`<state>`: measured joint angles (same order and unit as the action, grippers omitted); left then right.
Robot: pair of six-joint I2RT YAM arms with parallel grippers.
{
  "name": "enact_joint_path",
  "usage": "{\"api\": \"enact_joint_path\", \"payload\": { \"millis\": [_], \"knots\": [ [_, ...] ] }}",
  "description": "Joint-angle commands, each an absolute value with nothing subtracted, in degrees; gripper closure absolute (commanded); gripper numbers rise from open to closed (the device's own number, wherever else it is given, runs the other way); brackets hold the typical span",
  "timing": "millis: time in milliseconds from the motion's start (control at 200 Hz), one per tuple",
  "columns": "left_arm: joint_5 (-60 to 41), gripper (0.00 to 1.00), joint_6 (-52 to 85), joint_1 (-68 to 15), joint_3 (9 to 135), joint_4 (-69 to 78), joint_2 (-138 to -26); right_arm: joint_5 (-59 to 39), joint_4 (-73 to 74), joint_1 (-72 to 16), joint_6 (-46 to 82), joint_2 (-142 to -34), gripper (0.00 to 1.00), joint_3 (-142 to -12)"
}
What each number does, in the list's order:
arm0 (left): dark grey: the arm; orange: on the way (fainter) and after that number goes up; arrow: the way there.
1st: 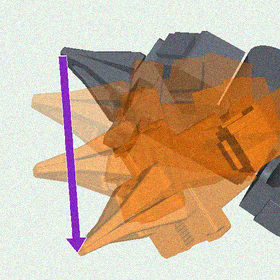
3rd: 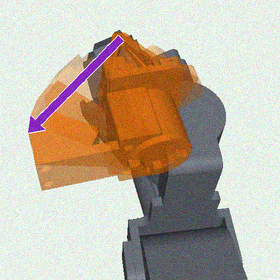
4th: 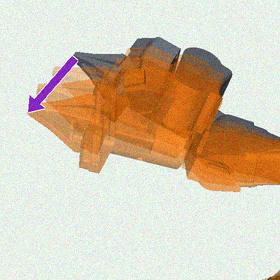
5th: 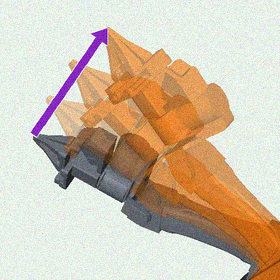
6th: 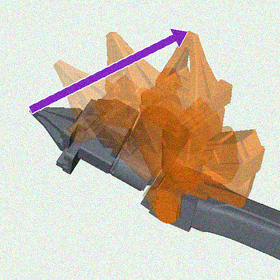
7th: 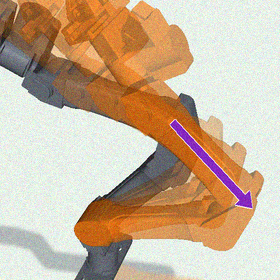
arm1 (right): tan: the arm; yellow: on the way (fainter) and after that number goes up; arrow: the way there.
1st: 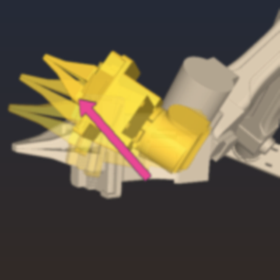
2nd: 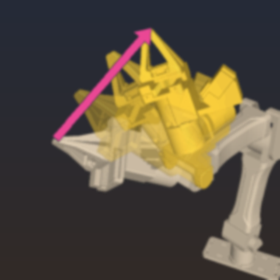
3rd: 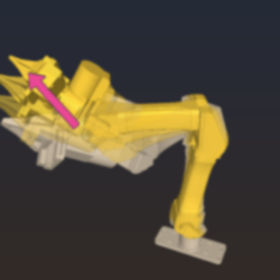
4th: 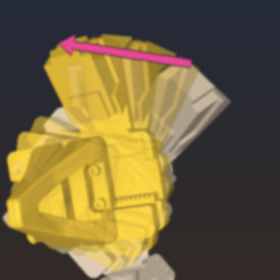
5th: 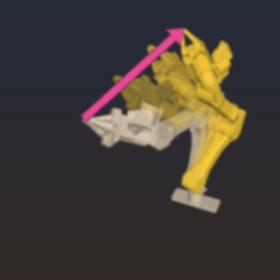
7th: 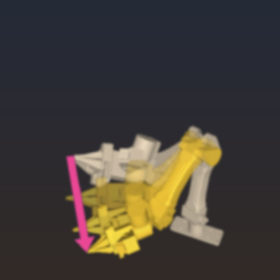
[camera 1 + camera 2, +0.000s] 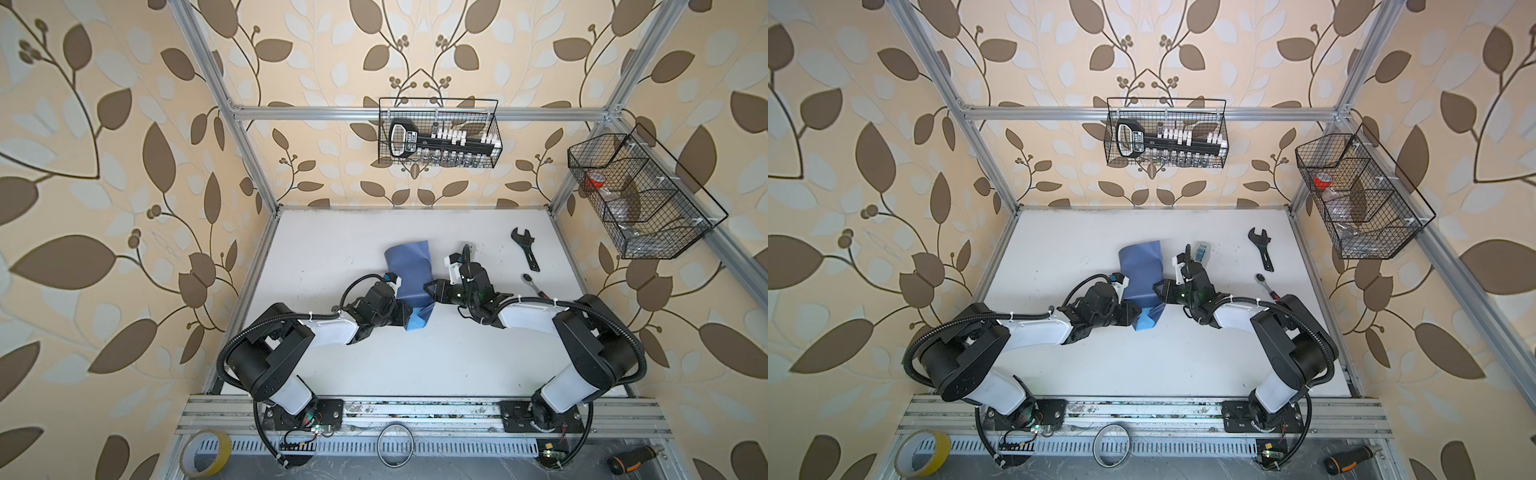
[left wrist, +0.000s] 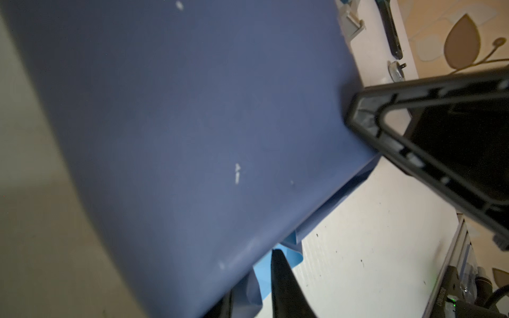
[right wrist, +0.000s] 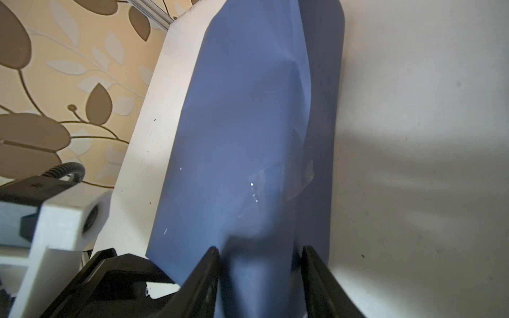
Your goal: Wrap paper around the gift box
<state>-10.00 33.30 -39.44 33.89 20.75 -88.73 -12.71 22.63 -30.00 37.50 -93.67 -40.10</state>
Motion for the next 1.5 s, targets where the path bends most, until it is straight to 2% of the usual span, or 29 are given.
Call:
{"api": "enact_joint_path", "payload": {
  "millis": [0, 270, 505, 560, 725, 910, 1160, 1494],
  "knots": [
    [-9.6, 0.73, 34.0, -40.0, 34.2, 25.8, -89.0, -13.1, 23.3, -30.4, 37.7, -94.8, 0.50, -39.5],
    [-6.1, 0.67, 28.3, -39.8, 30.9, 15.0, -77.3, -12.9, 23.3, -30.3, 37.6, -95.0, 0.50, -39.7],
    [-2.0, 0.70, 28.5, -37.7, 27.3, 2.9, -66.0, -12.9, 23.2, -30.4, 37.7, -95.0, 0.50, -39.6],
    [-1.9, 0.73, 29.0, -36.9, 27.8, 0.1, -66.2, -12.9, 23.4, -30.4, 37.9, -95.1, 0.50, -39.6],
    [-1.1, 0.77, 31.5, -35.0, 27.7, -0.8, -68.4, -13.1, 23.7, -30.5, 38.0, -95.3, 0.50, -39.6],
    [-6.2, 0.85, 29.1, -34.6, 30.6, 4.0, -77.4, -13.3, 24.2, -30.6, 38.2, -95.6, 0.50, -39.5],
    [-10.8, 0.88, 29.9, -35.5, 30.5, 12.8, -82.2, -13.2, 23.9, -30.8, 38.2, -95.2, 0.50, -39.5],
    [-10.8, 0.89, 30.8, -37.8, 30.7, 17.5, -84.5, -13.1, 24.4, -31.1, 38.5, -96.0, 0.51, -39.5]
  ]
}}
